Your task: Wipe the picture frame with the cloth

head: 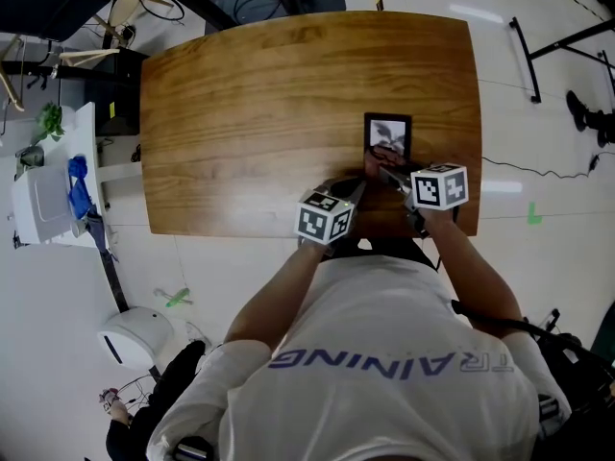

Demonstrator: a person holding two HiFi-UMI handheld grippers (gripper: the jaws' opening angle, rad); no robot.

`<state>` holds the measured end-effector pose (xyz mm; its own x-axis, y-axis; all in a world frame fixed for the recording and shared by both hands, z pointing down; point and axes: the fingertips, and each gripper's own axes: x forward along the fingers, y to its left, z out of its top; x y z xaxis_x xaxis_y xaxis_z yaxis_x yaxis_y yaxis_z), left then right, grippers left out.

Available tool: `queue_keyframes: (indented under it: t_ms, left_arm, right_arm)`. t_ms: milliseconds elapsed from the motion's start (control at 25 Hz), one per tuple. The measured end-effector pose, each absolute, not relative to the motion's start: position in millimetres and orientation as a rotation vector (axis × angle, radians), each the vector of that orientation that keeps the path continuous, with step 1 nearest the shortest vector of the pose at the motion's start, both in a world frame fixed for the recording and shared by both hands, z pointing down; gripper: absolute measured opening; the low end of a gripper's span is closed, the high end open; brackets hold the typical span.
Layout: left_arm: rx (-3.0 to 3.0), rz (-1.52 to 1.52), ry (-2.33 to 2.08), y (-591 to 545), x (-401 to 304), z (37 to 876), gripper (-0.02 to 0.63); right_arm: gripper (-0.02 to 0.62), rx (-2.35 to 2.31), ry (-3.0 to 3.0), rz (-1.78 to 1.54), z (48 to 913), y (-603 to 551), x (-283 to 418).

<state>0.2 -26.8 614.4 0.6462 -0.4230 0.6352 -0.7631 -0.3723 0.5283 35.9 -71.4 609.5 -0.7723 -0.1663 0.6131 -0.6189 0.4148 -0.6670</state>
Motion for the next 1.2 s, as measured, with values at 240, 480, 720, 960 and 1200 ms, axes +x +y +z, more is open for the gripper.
queue_keyframes:
  t_ms: [240,480,720,960,1200]
  left_arm:
    - [2.115,0.514,-0.999,-88,-21,600,0.005]
    - [2.191,0.61,-0.921,-120,2,613,0.005]
    - [2.155,0.653,-0.92,-122,3,629,0.005]
    - [2.141,0.619,-0.924,-124,3,625,0.005]
    - [2.143,0.601,-0.931,-123,3,626,0.005]
  right_arm:
    - [0.117,0.665,-2.206,1.333,615,-69,40]
    - [0.117,0.658,-2.199,1.324,618,-63,42]
    - [0.117,0.661,-2.21,1.331,618,-60,42]
    - [0.117,0.715,-2.187,1.354,611,-59,64]
    - [0.117,0.83,-2.161,1.404,613,-58,108]
